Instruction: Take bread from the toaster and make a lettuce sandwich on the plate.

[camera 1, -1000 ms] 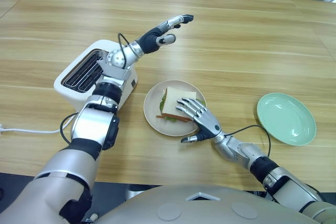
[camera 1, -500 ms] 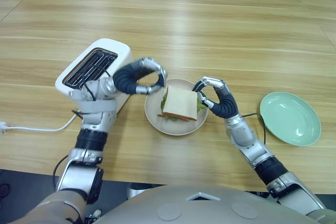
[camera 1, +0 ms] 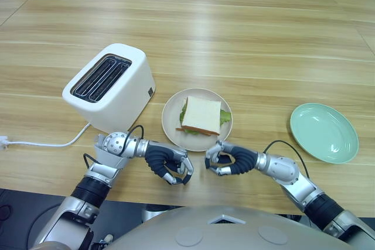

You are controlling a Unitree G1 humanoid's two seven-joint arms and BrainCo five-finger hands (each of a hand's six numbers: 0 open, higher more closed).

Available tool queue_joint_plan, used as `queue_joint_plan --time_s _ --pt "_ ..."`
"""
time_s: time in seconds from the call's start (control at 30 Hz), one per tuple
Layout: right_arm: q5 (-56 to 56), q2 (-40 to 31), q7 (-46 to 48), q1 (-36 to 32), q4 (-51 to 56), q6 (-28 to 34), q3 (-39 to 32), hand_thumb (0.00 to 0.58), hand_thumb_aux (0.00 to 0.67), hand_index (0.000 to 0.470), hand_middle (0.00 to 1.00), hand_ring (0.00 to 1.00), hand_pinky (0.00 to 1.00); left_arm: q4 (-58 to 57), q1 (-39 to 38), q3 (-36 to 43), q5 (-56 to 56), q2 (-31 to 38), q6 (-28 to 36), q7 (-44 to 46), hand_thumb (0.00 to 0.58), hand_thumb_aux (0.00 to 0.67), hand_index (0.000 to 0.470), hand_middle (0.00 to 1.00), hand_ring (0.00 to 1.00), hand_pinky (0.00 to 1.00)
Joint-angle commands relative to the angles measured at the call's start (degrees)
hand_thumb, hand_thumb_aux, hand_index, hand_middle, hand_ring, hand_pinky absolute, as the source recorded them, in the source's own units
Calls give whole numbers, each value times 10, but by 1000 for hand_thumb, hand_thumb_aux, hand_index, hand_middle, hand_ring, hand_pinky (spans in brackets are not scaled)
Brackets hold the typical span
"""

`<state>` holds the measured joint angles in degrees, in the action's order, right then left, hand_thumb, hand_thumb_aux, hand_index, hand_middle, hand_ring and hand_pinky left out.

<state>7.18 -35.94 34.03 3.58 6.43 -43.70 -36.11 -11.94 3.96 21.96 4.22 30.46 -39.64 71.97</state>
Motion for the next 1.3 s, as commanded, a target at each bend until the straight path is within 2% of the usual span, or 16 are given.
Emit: queue_joint_plan --time_s 0.03,0.17,0.4,0.6,0.83,0.9,0.97,1.03,1.07,1.1,1.13,1.17,1.2,1.23,1.3 --pt "-26 0 55 14 10 15 -15 580 670 460 1000 1000 1000 -66 16 19 -107 -1 -31 -64 580 670 460 1000 1000 1000" --pt "-55 24 60 15 31 23 -4 580 670 460 1000 1000 1000 -108 36 27 -153 -8 -45 -117 580 670 460 1000 1000 1000" --pt "-164 94 -12 -28 136 33 30 580 670 460 1000 1000 1000 -212 92 44 -293 -12 -41 -269 580 670 460 1000 1000 1000" --pt "-316 159 -203 -119 294 53 50 580 670 460 1000 1000 1000 -259 131 37 -318 -27 -40 -366 580 670 460 1000 1000 1000" --pt "-426 213 -435 -233 465 106 47 580 670 460 1000 1000 1000 -316 187 24 -343 -55 -27 -486 580 652 447 1000 1000 1000" --pt "-443 223 -487 -254 500 116 45 580 670 460 1000 1000 1000 -331 200 22 -349 -65 -28 -522 575 607 417 1000 1000 1000" --pt "-438 232 -526 -264 515 111 56 580 670 460 1000 1000 1000 -340 210 12 -342 -77 -31 -554 530 473 325 918 918 918" --pt "-433 235 -559 -268 517 99 67 580 670 460 1000 1000 1000 -344 218 2 -337 -85 -39 -588 519 452 310 902 902 902" --pt "-432 235 -576 -269 515 91 71 580 670 460 1000 1000 1000 -345 222 -3 -335 -89 -45 -608 124 76 52 557 557 557" --pt "-431 234 -594 -270 511 80 76 580 670 460 1000 1000 1000 -347 227 -11 -329 -94 -49 -626 124 76 52 557 557 557" --pt "-428 233 -608 -270 506 68 81 580 670 460 1000 1000 1000 -349 232 -20 -323 -99 -51 -642 0 0 0 400 400 400" --pt "-427 231 -621 -269 499 53 85 580 670 460 953 953 953 -351 237 -27 -320 -104 -54 -659 0 0 0 200 200 200" --pt "-424 230 -629 -266 489 37 89 187 118 81 773 773 773 -352 241 -35 -314 -108 -61 -676 0 0 0 59 59 59" --pt "-422 229 -638 -264 480 20 92 0 0 0 682 682 682 -353 244 -43 -308 -113 -68 -689 0 0 0 0 0 0" --pt "-421 225 -659 -258 462 -9 101 0 0 0 435 435 435 -350 244 -54 -296 -121 -89 -708 0 0 0 0 0 0"
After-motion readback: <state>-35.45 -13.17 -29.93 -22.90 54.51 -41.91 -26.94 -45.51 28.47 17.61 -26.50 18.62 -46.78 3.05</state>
